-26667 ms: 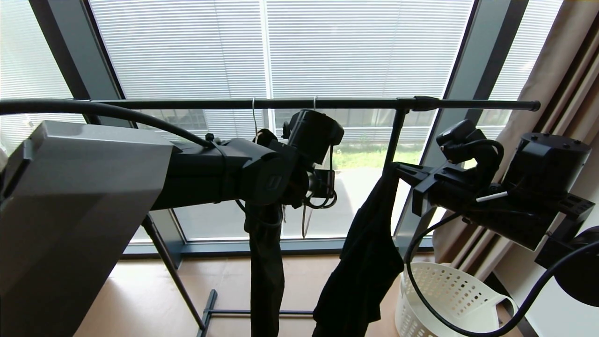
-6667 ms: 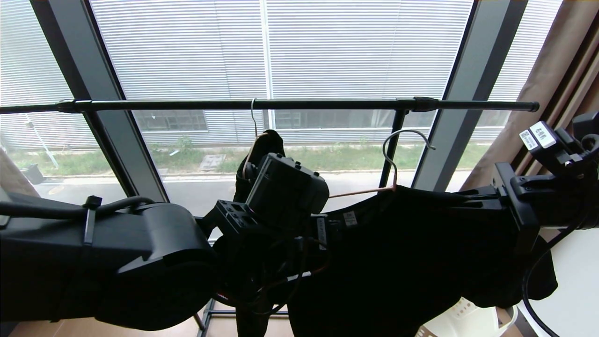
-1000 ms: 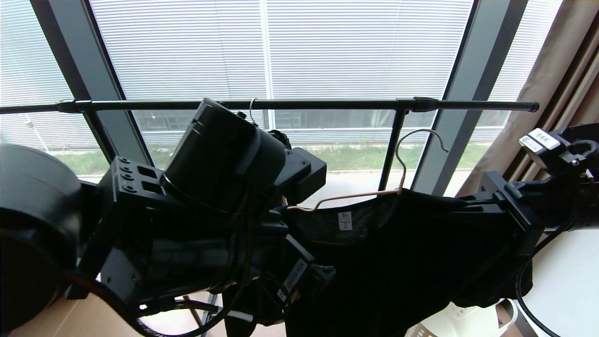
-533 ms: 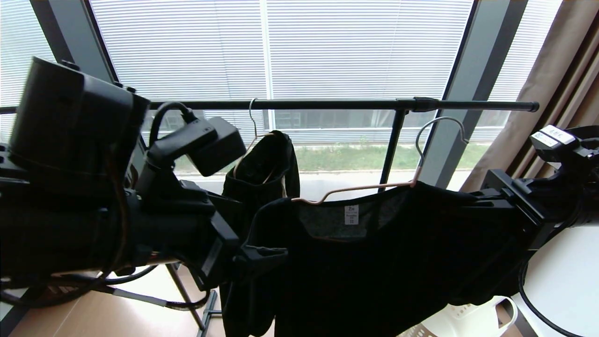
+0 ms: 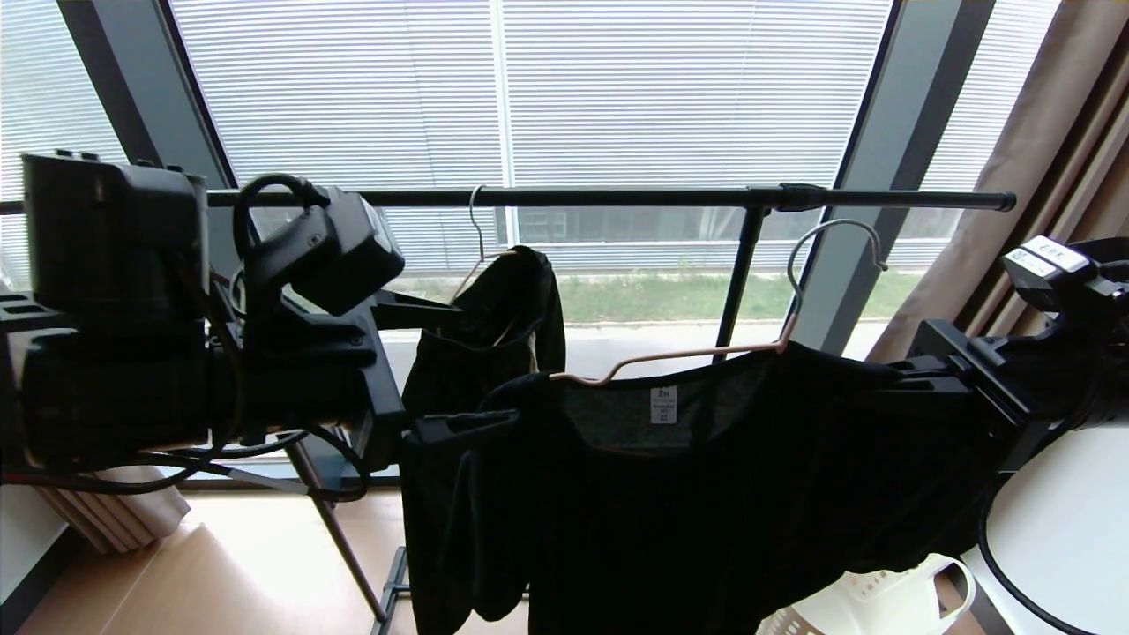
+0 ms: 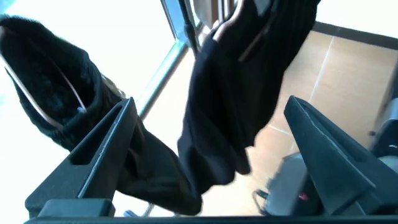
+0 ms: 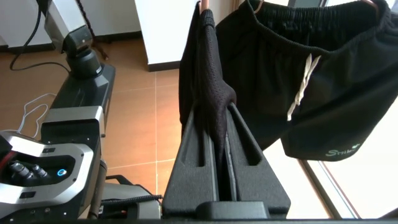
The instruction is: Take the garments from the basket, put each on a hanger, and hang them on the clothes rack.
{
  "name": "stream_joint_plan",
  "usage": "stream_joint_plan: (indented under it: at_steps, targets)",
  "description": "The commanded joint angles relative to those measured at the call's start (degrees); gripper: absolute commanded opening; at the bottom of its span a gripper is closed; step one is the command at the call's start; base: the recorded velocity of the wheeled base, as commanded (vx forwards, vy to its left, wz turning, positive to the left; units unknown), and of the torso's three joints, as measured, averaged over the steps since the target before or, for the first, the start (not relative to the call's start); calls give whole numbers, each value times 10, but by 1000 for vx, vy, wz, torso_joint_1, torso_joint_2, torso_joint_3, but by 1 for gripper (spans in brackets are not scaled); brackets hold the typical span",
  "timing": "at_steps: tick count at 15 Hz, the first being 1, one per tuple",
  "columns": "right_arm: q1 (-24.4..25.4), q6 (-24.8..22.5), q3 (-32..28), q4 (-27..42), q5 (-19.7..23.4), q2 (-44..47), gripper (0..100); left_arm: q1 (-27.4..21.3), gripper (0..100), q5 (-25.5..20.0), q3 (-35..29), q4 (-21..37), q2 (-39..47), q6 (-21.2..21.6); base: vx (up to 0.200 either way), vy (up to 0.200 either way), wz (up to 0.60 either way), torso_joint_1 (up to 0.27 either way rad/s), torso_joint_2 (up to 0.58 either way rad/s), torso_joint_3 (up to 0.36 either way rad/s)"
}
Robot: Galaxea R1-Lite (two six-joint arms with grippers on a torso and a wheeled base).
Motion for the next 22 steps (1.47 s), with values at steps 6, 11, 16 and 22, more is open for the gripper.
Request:
stream_joint_plan:
  at_steps: [6, 11, 16, 22]
  targets:
    - [1, -1, 0, 1, 5, -3, 0, 4, 100, -44, 13, -24, 49, 19, 0, 0, 0, 0, 0, 0]
    - [2, -2, 10, 1, 22, -20, 0, 14, 100, -39, -28, -24, 84, 16, 0, 0, 0, 0, 0, 0]
    - [10, -4, 17, 1, 22, -26, 0, 5, 100, -10, -64, -24, 111, 16, 0, 0, 0, 0, 0, 0]
    - [24, -4, 17, 1, 20, -20, 0, -37, 100, -6, -98, -19, 127, 15, 0, 0, 0, 0, 0, 0]
